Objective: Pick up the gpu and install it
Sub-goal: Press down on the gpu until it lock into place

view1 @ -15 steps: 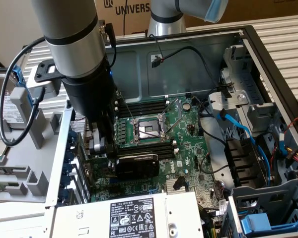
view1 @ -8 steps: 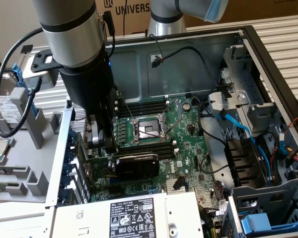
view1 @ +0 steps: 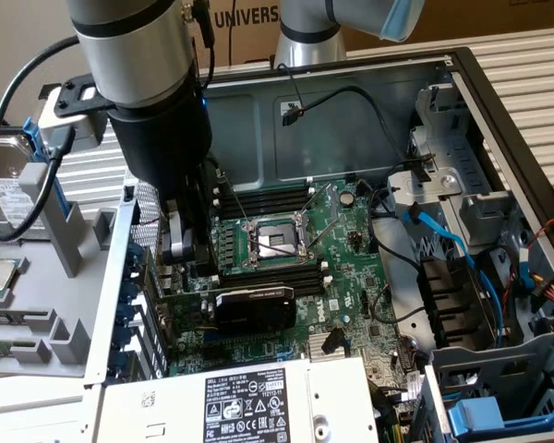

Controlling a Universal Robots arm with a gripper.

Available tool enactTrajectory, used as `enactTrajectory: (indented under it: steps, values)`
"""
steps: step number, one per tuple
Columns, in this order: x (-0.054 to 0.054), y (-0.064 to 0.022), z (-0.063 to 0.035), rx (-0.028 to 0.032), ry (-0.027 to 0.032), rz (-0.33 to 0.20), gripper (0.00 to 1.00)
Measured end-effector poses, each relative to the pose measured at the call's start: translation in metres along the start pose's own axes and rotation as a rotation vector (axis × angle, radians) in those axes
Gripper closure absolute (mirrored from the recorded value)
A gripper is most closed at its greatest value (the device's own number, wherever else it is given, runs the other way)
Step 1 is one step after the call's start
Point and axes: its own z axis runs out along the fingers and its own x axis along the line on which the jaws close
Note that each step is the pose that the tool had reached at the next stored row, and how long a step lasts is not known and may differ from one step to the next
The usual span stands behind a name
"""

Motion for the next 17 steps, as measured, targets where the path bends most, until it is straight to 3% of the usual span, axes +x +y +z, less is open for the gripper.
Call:
enactTrajectory:
  steps: [8,17]
  values:
    - [-0.0002,-0.0051,-0.0105,-0.0018,0.0006,0.007,0.89]
    - [-0.0002,-0.0053,-0.0107,-0.0021,0.0007,0.009,0.89]
